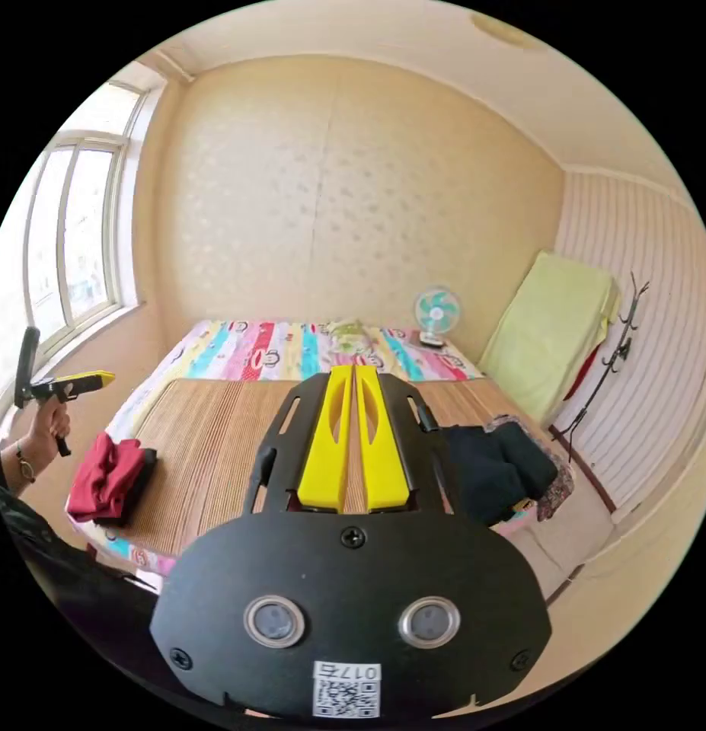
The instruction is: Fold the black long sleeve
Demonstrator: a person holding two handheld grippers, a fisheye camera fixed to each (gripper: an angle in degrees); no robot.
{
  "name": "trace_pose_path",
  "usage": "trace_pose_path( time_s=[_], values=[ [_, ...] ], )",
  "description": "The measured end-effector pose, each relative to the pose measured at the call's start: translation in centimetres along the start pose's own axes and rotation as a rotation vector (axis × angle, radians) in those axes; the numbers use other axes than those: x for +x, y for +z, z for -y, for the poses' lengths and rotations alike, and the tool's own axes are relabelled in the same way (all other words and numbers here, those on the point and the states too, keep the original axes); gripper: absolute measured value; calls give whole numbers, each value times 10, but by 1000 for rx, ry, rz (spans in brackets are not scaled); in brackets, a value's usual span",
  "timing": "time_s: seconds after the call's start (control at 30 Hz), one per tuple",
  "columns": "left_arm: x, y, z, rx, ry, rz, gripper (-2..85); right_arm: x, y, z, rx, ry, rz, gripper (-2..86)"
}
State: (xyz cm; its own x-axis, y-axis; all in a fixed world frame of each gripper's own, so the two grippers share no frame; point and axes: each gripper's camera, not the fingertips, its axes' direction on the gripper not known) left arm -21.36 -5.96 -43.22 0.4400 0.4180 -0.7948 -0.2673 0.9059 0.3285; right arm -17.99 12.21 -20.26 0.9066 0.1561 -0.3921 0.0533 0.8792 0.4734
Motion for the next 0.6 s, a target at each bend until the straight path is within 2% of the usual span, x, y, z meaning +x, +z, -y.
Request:
trace_pose_path(
  time_s=[0.03,0.13,0.2,0.3,0.33,0.4,0.43,0.5,0.6],
  values=[
    [9,8,-1,29,-7,-33,33,7,1,-6,-12,7,-22,5],
    [54,45,-8,145,-40,-39,33,58,35,-31,-301,142,-67,5],
    [103,71,-8,169,81,106,41,97,70,-52,-493,200,-6,7],
    [164,116,-6,96,308,289,48,137,108,-67,-596,225,-40,16],
    [173,125,-6,80,327,328,46,144,116,-68,-605,224,-42,18],
    [192,149,-10,107,246,491,35,175,150,-63,-614,237,3,38],
    [193,153,-10,121,214,508,34,184,161,-61,-623,257,25,46],
    [196,166,-9,89,135,463,33,224,214,-60,-711,378,116,80],
    [191,180,-7,28,5,404,42,263,275,-65,-805,455,81,103]
  ],
)
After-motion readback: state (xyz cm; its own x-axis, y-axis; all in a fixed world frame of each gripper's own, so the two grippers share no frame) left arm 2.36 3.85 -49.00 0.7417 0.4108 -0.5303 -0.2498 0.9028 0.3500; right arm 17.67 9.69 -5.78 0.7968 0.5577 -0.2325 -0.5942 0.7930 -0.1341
